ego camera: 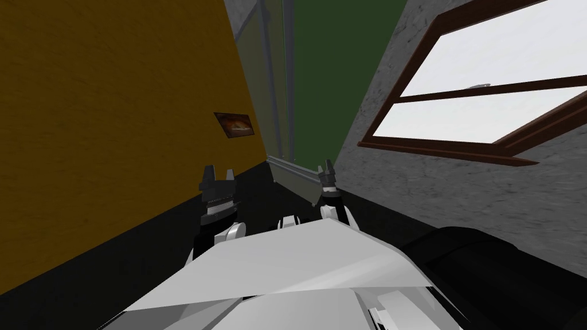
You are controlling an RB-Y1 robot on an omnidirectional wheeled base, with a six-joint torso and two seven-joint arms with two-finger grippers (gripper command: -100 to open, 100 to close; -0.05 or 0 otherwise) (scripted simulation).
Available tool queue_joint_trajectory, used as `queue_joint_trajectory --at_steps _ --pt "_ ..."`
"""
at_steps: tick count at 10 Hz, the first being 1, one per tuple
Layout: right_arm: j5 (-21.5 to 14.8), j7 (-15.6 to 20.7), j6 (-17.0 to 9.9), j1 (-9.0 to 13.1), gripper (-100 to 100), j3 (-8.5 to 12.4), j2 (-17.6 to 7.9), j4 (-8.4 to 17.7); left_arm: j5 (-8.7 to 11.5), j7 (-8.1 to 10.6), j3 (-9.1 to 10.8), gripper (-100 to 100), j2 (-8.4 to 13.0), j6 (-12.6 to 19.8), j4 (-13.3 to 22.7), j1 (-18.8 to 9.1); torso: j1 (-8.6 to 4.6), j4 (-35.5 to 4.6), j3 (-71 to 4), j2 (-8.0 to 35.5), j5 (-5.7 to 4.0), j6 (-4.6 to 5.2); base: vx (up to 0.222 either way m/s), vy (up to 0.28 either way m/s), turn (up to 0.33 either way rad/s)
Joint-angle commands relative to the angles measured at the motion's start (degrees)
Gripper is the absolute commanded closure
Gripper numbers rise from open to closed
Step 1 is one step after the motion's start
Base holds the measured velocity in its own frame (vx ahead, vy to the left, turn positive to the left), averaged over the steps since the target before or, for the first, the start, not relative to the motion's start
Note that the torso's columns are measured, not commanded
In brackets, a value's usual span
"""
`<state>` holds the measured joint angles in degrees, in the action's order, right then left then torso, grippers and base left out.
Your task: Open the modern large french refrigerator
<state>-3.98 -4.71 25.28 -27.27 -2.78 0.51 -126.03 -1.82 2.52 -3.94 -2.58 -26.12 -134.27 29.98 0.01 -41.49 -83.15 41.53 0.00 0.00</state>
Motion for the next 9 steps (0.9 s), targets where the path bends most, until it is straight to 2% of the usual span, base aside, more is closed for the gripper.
queue_joint_trajectory --at_steps 1,3,4,6,9 --pt "0.01 3.05 0.55 0.82 -100 -0.06 -4.29 1.43 0.00 0.00 0.00 0 0.00 0.00 0.01 0.00 0.02 -0.55 -1.14 0.51 0.00 0.00 0.030 0.022 -0.049" --pt "0.04 6.38 1.28 1.91 -100 -0.12 -7.10 3.33 0.00 0.00 0.00 0 0.00 0.00 0.01 0.01 0.02 -0.76 -1.45 0.68 0.00 0.00 0.047 0.025 -0.060" --pt "0.04 6.93 1.28 1.91 -100 -0.12 -7.10 3.33 0.00 0.00 0.00 0 0.00 0.00 0.01 0.01 0.01 -0.77 -1.46 0.69 0.00 0.00 0.038 0.019 -0.023" --pt "0.07 10.66 2.26 3.35 -100 -0.20 -9.32 5.84 0.00 0.00 0.00 0 0.00 0.00 0.01 0.01 -0.03 -0.81 -1.39 0.80 -0.01 0.00 0.045 0.030 -0.070" --pt "0.09 15.07 2.83 4.19 -100 -0.24 -10.24 7.30 0.00 0.00 0.00 0 0.00 0.00 0.01 0.01 -0.03 -0.80 -1.43 0.74 -0.01 0.00 0.042 0.030 -0.040"
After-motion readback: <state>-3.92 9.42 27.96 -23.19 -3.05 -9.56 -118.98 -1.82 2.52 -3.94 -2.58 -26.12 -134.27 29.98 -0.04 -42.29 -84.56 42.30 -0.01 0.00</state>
